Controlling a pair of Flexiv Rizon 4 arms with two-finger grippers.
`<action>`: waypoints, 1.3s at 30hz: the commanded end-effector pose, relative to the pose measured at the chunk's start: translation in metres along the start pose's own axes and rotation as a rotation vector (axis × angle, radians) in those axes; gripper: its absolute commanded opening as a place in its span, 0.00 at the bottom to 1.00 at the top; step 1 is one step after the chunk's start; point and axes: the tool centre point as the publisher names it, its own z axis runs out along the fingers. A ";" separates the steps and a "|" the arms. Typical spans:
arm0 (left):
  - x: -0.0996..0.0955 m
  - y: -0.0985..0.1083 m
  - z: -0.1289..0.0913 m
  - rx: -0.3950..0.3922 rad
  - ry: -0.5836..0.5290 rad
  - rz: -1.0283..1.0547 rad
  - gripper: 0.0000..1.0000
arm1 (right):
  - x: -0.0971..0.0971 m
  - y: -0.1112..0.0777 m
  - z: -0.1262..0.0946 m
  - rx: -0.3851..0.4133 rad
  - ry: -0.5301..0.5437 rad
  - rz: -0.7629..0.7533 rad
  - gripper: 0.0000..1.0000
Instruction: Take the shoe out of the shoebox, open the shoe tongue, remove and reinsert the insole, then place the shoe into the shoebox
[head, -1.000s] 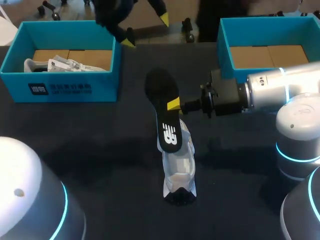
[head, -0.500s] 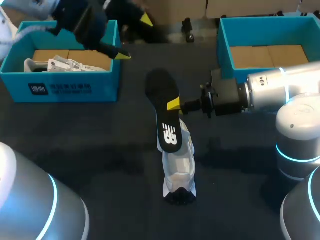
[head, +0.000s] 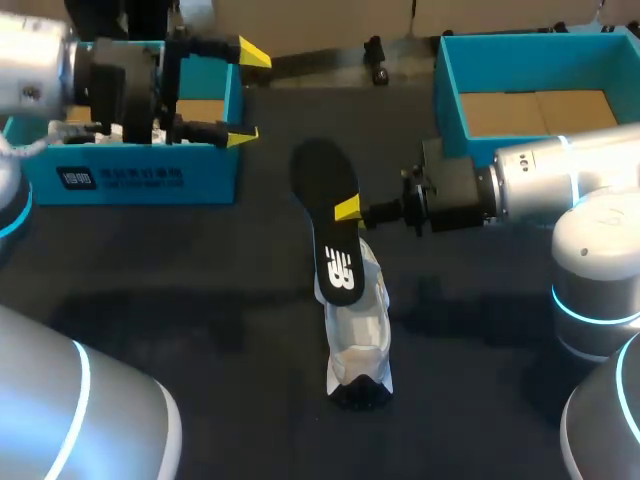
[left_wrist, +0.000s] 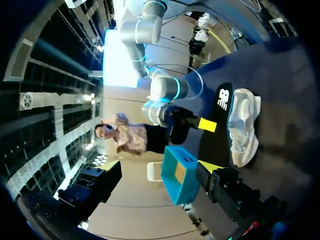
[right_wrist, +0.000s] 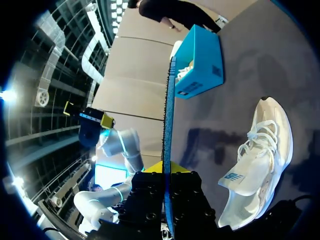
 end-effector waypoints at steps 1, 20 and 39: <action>0.005 -0.003 0.001 -0.007 -0.362 0.003 1.00 | 0.001 0.000 0.002 -0.002 -0.004 0.001 0.00; 0.063 0.004 -0.019 -0.031 -0.196 0.030 1.00 | 0.001 0.000 0.002 -0.002 -0.004 0.001 0.00; 0.139 0.009 0.007 -0.012 -0.143 0.086 1.00 | 0.001 0.000 0.002 -0.002 -0.004 0.001 0.00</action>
